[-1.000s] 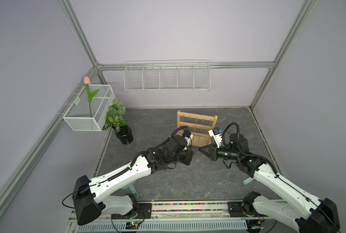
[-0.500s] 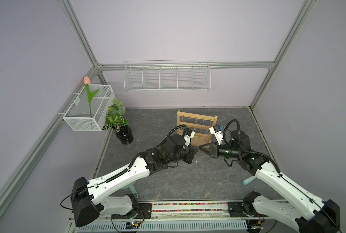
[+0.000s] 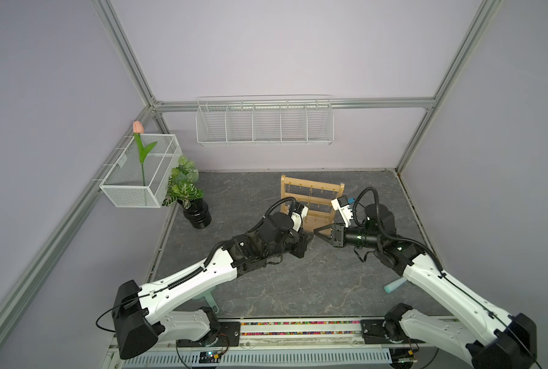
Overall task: Hang the necklace on the jewelry display stand
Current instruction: Pick up the necklace from the center of the board.
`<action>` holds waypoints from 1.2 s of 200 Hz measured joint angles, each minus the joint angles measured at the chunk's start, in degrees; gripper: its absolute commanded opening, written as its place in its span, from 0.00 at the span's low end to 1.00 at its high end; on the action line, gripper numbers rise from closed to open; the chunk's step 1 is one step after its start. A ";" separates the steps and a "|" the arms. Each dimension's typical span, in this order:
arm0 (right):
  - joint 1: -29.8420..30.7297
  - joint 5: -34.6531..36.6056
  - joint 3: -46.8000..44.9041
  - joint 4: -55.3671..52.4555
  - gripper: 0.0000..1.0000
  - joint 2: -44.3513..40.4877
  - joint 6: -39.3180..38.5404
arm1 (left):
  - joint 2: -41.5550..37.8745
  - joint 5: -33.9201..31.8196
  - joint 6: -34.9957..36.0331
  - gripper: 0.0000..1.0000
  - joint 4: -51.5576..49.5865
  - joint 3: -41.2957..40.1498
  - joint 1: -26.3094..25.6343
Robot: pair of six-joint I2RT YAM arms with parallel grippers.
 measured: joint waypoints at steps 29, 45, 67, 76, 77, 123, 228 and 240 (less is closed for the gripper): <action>0.00 -0.07 0.39 0.83 0.07 0.00 0.50 | 0.02 -0.98 0.00 0.20 0.00 -0.68 0.00; 0.00 -0.42 0.42 1.25 0.07 0.00 0.87 | 0.02 -1.31 -0.02 0.21 0.00 -0.87 0.00; 0.02 -0.61 0.42 1.70 0.07 0.00 1.57 | 0.02 -1.51 0.04 0.23 0.11 -0.87 0.00; 0.02 -0.63 0.42 1.86 0.07 0.00 1.77 | 0.02 -1.53 0.17 0.23 0.22 -0.87 0.00; 0.02 -0.63 0.42 1.86 0.07 0.00 1.77 | 0.02 -1.51 0.17 0.23 0.24 -0.87 0.00; 0.02 -0.68 0.42 2.43 0.07 0.00 2.54 | 1.01 -1.20 0.63 0.24 0.92 -0.87 0.00; 0.24 -2.56 0.42 4.22 0.07 0.00 3.63 | 2.62 -3.82 1.44 0.23 1.77 -0.85 0.00; 0.24 -2.80 0.42 4.37 0.07 0.00 3.69 | 2.82 -4.11 1.44 0.23 1.77 -0.83 0.00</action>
